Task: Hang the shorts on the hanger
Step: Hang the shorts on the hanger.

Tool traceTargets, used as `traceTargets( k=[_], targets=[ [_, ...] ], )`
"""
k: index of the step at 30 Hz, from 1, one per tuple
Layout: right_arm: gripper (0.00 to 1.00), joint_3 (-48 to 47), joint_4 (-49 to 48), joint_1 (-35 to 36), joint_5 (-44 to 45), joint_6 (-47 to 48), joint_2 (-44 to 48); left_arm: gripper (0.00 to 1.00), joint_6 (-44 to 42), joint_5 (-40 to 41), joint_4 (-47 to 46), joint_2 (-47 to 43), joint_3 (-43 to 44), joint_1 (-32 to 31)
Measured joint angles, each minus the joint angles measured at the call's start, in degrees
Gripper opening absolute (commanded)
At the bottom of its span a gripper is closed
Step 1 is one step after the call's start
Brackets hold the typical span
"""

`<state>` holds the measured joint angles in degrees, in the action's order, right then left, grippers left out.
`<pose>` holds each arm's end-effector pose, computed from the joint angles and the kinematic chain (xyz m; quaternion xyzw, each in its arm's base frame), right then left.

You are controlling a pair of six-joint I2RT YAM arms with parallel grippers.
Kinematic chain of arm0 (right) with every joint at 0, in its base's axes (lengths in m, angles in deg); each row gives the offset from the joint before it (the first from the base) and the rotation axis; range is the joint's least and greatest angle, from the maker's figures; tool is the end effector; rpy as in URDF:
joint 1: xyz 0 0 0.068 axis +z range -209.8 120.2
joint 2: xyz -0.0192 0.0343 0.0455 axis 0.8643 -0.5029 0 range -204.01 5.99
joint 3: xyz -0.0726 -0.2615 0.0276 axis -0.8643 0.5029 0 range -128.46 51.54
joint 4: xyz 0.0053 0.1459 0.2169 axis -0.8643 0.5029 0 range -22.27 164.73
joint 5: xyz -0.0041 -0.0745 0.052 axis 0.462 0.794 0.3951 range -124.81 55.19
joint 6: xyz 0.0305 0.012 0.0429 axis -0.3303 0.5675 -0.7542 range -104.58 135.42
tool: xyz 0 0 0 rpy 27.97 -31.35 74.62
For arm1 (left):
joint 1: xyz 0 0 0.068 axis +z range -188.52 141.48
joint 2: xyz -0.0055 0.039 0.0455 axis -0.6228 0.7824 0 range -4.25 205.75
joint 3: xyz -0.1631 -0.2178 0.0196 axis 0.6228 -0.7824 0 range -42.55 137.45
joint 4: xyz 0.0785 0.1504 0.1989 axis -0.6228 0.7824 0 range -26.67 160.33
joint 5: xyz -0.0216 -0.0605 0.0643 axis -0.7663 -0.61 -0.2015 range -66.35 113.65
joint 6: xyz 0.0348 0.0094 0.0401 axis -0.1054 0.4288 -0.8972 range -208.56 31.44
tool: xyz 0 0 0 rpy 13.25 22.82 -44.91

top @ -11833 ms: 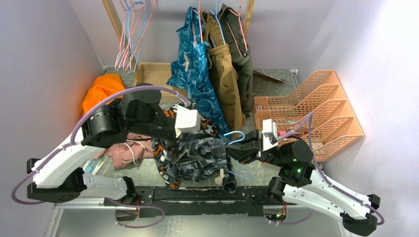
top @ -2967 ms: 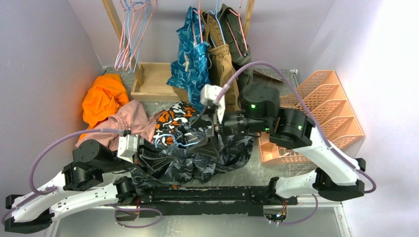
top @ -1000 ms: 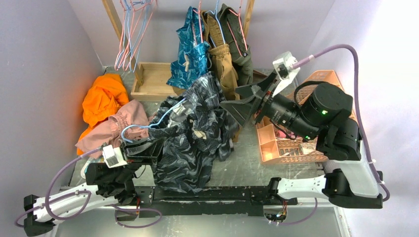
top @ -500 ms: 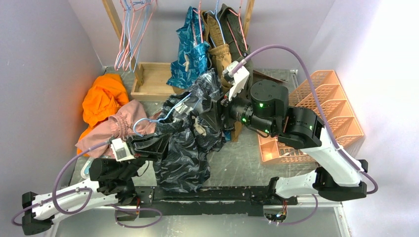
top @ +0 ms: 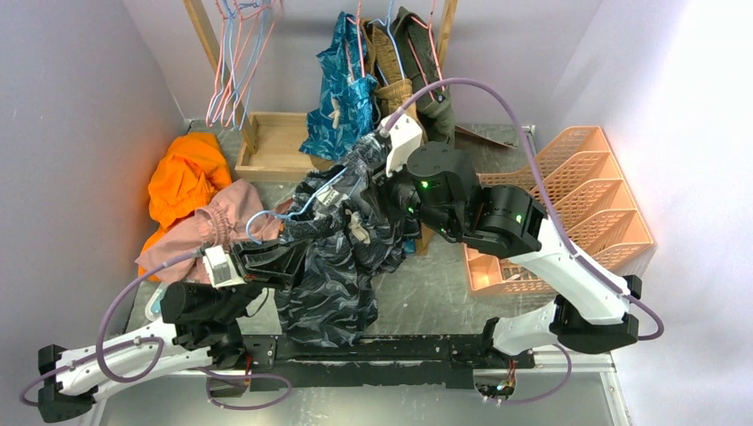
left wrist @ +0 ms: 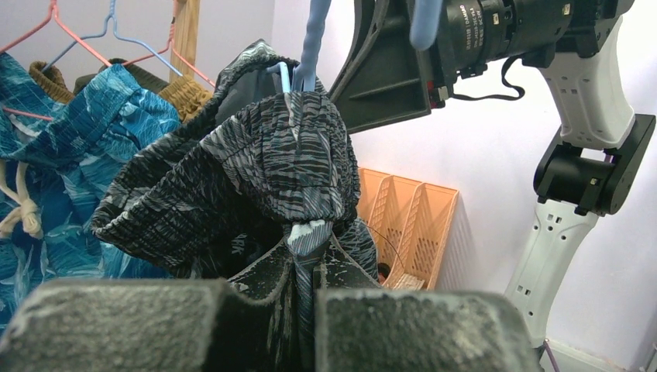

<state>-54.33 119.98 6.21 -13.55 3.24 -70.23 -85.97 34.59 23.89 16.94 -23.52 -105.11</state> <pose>0.1091 0.2135 0.5019 -0.2789 0.7755 0.2247 0.5199 0.0489 -0.0961 0.3257 0.1618 0.4202 -0.4715 0.7583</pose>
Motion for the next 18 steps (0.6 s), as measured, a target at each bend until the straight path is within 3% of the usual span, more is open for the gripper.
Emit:
traceTargets(
  k=[3, 11, 18],
  targets=[
    [0.00, -1.0, 0.7, 0.0, 0.2, 0.1, -0.4, 0.07, 0.3, 0.0, 0.5, 0.0, 0.0, 0.0],
    [0.00, -9.3, 1.9, 0.0, -4.8, 0.5, -1.5, 0.07, 2.1, -0.1, 7.4, 3.0, 4.7, 0.0],
    [0.00, -17.4, 2.0, -0.1, -19.5, 0.0, -1.9, 0.07, 2.6, -0.5, 13.2, 7.0, 10.1, 0.0]
  ],
)
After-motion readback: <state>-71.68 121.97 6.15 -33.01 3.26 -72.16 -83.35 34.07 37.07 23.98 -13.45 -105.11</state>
